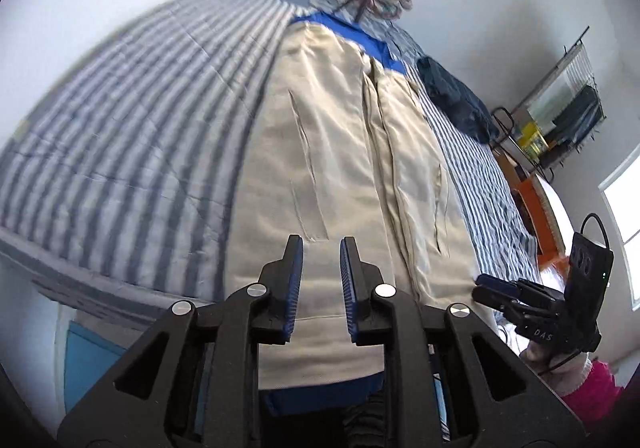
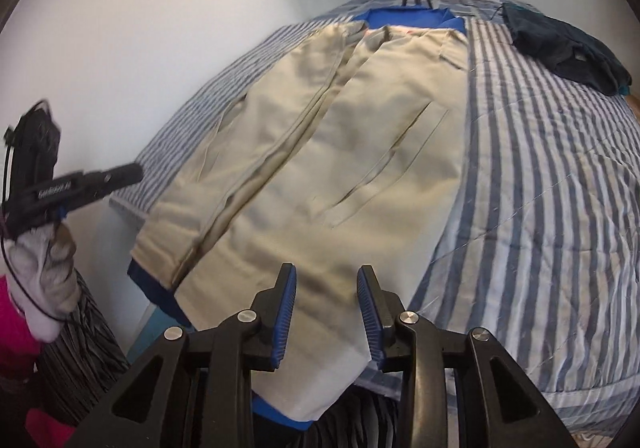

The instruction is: Fold large clothes

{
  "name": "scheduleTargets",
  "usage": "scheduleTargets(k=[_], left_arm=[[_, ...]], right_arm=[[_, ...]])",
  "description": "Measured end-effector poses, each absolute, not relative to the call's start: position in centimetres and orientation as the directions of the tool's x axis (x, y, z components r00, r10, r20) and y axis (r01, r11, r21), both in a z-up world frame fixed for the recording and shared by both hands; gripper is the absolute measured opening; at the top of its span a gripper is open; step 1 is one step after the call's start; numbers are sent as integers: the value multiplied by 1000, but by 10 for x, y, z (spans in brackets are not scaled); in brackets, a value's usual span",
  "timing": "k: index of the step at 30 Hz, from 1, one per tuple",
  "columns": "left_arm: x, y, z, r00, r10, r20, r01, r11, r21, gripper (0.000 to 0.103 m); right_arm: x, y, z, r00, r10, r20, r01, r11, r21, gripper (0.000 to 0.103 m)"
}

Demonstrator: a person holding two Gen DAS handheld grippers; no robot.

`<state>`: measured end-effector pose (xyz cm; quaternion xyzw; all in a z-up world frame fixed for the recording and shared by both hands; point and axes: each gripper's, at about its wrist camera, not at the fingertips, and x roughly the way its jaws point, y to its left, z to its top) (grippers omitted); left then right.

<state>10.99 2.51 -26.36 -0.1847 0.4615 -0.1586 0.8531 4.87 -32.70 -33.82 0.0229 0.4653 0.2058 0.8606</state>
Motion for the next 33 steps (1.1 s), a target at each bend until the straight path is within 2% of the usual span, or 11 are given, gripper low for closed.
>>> scheduleTargets(k=[3, 7, 9, 10, 12, 13, 14, 15, 20, 30, 33], left_arm=[[118, 1, -299, 423, -450, -787, 129, 889, -439, 16], [102, -29, -303, 457, -336, -824, 240, 938, -250, 17], [103, -22, -295, 431, -381, -818, 229, 923, -309, 17], [102, -16, -290, 427, -408, -807, 217, 912, -347, 18], [101, 4, -280, 446, -429, -786, 169, 902, -397, 32], [101, 14, -277, 458, -432, -777, 146, 899, -414, 48], [103, 25, -275, 468, -435, -769, 121, 894, -432, 57], [105, 34, -276, 472, -435, -766, 95, 890, -447, 58], [128, 65, -308, 372, -503, -780, -53, 827, -559, 58], [139, 46, -320, 298, -602, -741, -19, 772, -635, 54], [144, 47, -322, 286, -628, -723, -48, 745, -666, 53]], right_arm=[[42, -314, -357, 469, 303, -830, -375, 919, 124, 34], [33, -310, -361, 486, 254, -836, -402, 915, 45, 34], [33, -314, -352, 470, 259, -844, -399, 915, 59, 34], [31, -318, -346, 473, 270, -839, -388, 918, 77, 38], [27, -332, -337, 489, 285, -825, -342, 932, 119, 63], [25, -341, -334, 502, 289, -815, -308, 941, 144, 74], [24, -349, -334, 505, 298, -810, -280, 944, 172, 74], [25, -357, -335, 493, 312, -812, -252, 945, 210, 74], [27, -384, -353, 436, 423, -795, -159, 905, 394, 72], [44, -386, -378, 372, 617, -693, -110, 771, 627, 63], [53, -378, -382, 347, 633, -692, -121, 762, 636, 63]])
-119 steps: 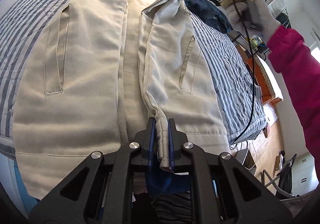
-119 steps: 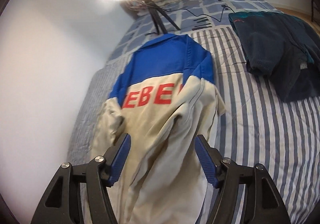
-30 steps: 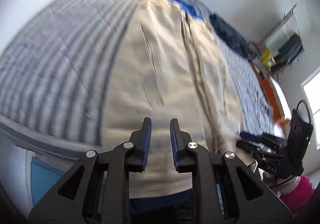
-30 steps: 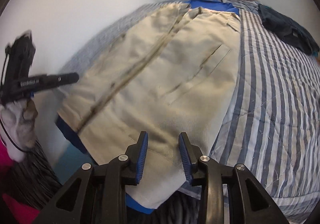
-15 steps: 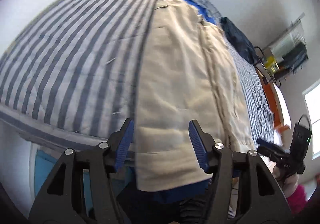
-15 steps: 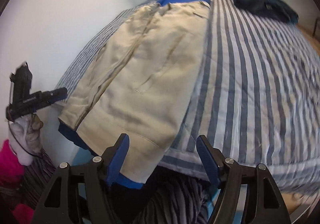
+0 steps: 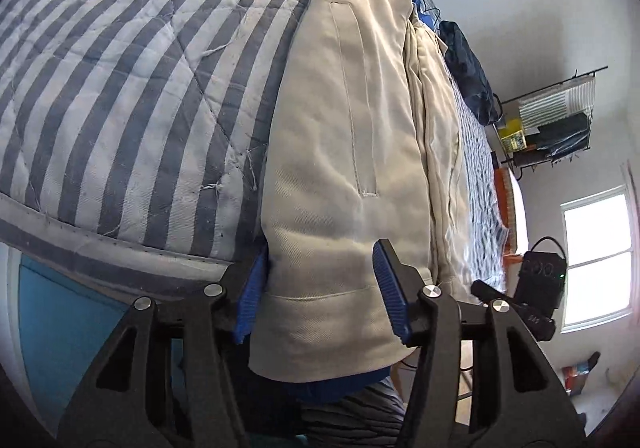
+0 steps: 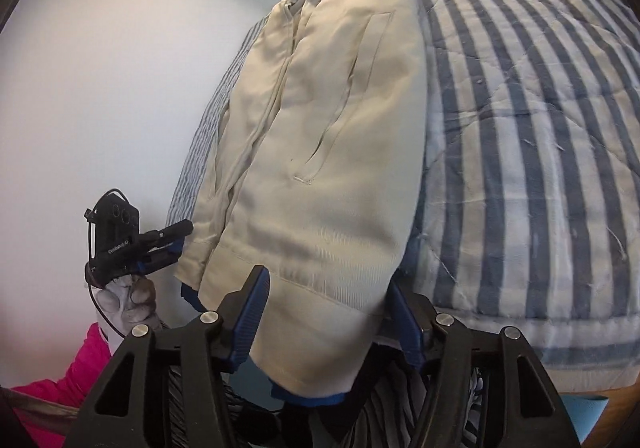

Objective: Fold large clothes
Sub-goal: 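Grasp the jacket hem with both tools and lift it toward the collar, then carry the hem with both tools over the jacket toward the blue collar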

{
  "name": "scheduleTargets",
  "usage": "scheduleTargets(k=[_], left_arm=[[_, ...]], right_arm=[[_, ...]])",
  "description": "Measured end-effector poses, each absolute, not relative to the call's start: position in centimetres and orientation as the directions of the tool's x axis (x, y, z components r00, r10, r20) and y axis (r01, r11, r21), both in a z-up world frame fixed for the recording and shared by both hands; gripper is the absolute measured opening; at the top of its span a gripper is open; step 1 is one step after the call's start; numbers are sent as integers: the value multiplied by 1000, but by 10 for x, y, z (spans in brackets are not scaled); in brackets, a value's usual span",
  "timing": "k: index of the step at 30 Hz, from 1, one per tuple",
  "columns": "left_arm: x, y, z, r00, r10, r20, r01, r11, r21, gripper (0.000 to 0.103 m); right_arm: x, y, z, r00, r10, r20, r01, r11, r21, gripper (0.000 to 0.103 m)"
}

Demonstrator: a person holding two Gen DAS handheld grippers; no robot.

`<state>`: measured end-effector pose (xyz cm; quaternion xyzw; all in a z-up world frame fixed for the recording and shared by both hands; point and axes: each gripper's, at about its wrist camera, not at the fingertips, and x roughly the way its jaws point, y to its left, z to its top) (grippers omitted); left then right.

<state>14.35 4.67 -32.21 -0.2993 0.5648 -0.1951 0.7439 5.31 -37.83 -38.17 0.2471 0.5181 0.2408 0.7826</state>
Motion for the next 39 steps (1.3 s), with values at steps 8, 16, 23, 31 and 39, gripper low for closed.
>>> scheduleTargets(k=[8, 16, 23, 31, 39], left_arm=[[143, 63, -313, 293, -675, -677, -57, 694, -717, 30], [149, 59, -333, 275, -666, -694, -98, 698, -709, 34], [154, 49, -299, 305, -686, -661, -47, 682, -730, 13], [183, 44, -262, 366, -690, -624, -34, 660, -750, 13], [231, 34, -247, 386, -672, -632, -29, 675, -737, 13]], right_arm=[[59, -395, -380, 349, 716, -604, -97, 669, 737, 41], [64, -389, -395, 318, 704, -635, -82, 688, 721, 42], [65, -398, -368, 374, 759, -532, -79, 598, 797, 19], [90, -394, -318, 444, 752, -487, -125, 590, 797, 17], [135, -403, -304, 482, 719, -501, -77, 605, 793, 16]])
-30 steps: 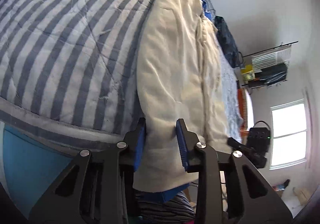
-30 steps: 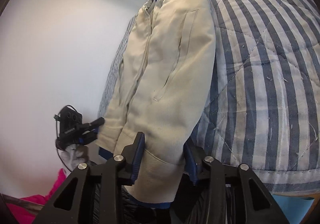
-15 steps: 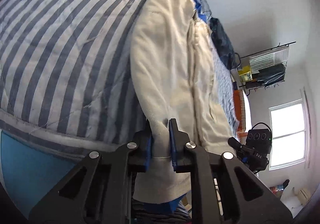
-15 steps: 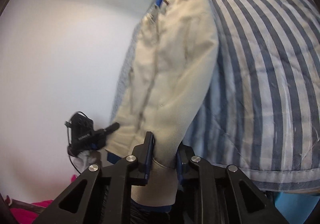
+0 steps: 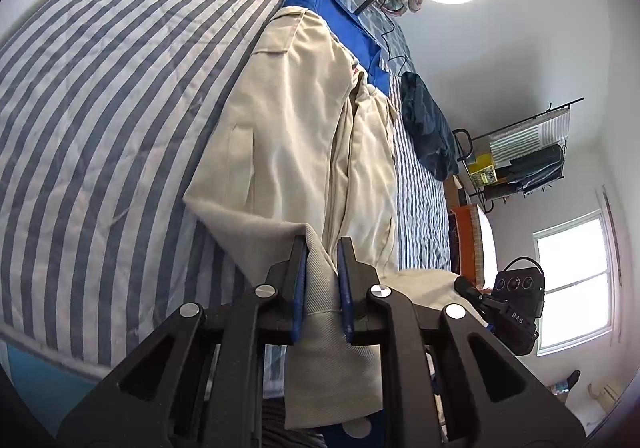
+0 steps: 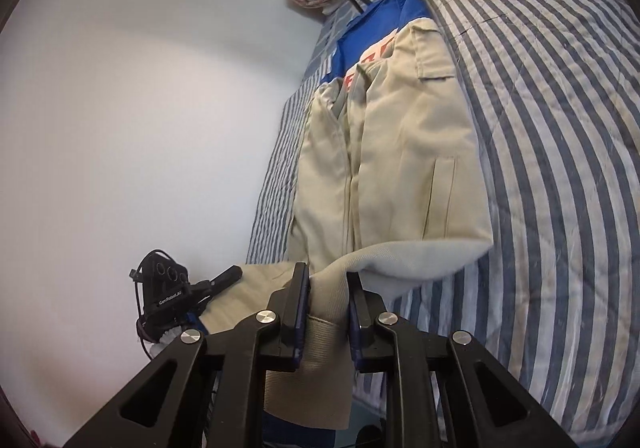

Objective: Fold large clothes
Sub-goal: 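Carry the hem with both tools over the jacket toward the blue collar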

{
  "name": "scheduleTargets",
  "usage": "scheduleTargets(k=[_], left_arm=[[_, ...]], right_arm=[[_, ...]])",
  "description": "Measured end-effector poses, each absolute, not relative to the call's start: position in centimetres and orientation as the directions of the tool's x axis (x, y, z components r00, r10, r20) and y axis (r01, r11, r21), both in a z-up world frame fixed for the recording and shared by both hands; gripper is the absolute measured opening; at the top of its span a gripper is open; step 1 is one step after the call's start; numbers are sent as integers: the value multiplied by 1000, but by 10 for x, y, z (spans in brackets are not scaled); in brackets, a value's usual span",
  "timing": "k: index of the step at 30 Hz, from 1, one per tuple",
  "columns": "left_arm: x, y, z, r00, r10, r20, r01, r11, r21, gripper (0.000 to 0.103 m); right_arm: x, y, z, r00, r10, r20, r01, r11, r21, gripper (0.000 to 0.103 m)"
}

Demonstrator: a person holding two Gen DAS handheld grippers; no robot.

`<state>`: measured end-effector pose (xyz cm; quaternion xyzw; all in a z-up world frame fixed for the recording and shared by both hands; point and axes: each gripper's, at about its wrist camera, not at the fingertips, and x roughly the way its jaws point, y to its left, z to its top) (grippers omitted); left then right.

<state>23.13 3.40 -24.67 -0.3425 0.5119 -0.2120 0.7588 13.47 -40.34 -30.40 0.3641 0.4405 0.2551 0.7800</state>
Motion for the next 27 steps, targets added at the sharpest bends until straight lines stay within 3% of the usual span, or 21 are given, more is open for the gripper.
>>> scheduleTargets(k=[7, 15, 19, 21, 23, 25, 27], left_arm=[[288, 20, -258, 389, -651, -652, -74, 683, -726, 12], [332, 10, -298, 382, -599, -704, -157, 709, -688, 12], [343, 12, -307, 388, -590, -708, -181, 704, -687, 12], [347, 15, -307, 391, -594, -703, -191, 695, -693, 12], [348, 23, -301, 413, -602, -683, -180, 681, -709, 15], [348, 35, -290, 452, -609, -652, -161, 663, -731, 24], [343, 47, -279, 487, -604, -631, -123, 667, -734, 25]], right_arm=[[190, -407, -309, 477, 678, -560, 4, 635, 772, 15], [244, -411, -352, 428, 657, -620, 129, 635, 762, 15], [255, -416, -374, 398, 692, -602, 179, 585, 791, 17], [253, -425, -377, 398, 723, -565, 188, 538, 821, 22], [252, -437, -372, 421, 734, -533, 185, 505, 843, 47], [248, -457, -362, 468, 732, -495, 180, 470, 864, 62], [240, -481, -347, 526, 733, -432, 123, 436, 891, 60]])
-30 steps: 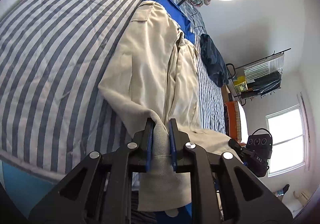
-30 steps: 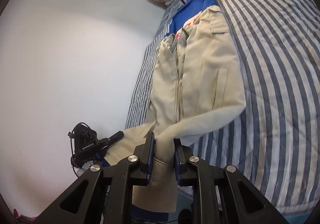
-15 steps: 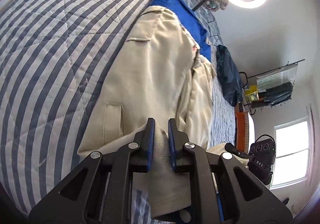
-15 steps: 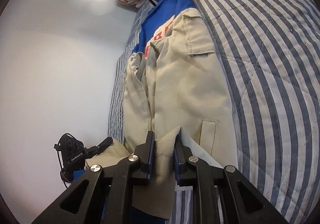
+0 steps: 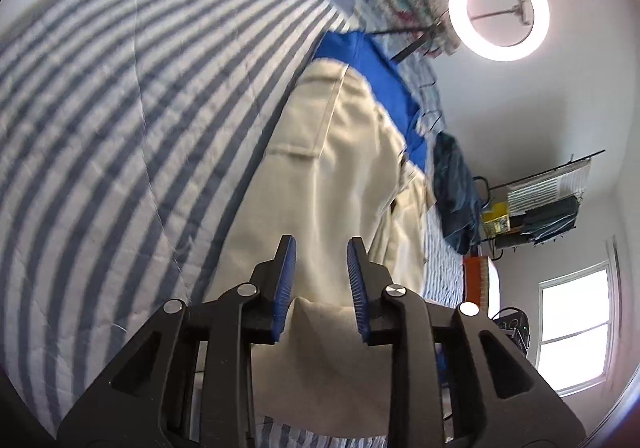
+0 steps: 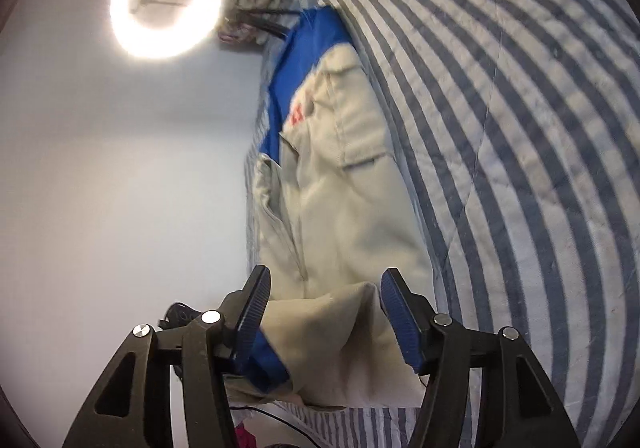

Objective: Fold large clothes
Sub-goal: 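Carry the hem with both tools over the jacket toward the blue collar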

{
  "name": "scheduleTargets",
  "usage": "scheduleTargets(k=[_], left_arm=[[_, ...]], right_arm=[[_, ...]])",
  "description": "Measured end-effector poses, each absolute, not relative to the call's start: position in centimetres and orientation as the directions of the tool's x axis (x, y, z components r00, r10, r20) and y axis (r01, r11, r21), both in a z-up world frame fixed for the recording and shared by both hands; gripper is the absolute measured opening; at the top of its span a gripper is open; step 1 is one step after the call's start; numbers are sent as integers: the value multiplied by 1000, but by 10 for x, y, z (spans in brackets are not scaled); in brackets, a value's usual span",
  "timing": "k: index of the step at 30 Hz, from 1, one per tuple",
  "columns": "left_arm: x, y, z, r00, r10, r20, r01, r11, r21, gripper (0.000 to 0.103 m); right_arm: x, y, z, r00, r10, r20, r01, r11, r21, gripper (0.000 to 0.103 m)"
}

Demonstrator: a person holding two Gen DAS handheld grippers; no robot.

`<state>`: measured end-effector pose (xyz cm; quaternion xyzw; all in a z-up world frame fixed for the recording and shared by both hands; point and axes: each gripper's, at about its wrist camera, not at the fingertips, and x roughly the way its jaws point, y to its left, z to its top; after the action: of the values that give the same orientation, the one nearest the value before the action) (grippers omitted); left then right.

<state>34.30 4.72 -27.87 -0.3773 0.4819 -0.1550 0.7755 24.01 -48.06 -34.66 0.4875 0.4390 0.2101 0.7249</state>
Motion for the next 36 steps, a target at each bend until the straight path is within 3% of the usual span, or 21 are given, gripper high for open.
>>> scheduleTargets(k=[4, 12, 14, 16, 20, 29, 36], left_arm=[[327, 53, -276, 460, -620, -636, -12, 712, -702, 25], [308, 14, -304, 324, -640, -697, 117, 758, -642, 27], [308, 3, -300, 344, -619, -706, 145, 778, -611, 41], [312, -7, -297, 351, -600, -719, 165, 796, -583, 42], [322, -25, -300, 341, -550, -762, 220, 835, -504, 42], [326, -37, -309, 314, -527, -790, 280, 846, -453, 42], [328, -36, -317, 285, -568, -772, 268, 821, -504, 41]], right_arm=[[221, -484, -323, 514, 713, -477, -19, 566, 825, 56], [212, -434, -341, 433, 627, -648, -169, 763, 624, 55], [218, -421, -341, 438, 594, -675, -211, 798, 565, 64], [226, -408, -340, 443, 573, -690, -253, 818, 516, 71], [242, -390, -344, 412, 536, -737, -302, 844, 444, 71], [253, -385, -354, 360, 567, -741, -340, 819, 462, 72], [243, -396, -355, 340, 609, -716, -336, 790, 513, 65]])
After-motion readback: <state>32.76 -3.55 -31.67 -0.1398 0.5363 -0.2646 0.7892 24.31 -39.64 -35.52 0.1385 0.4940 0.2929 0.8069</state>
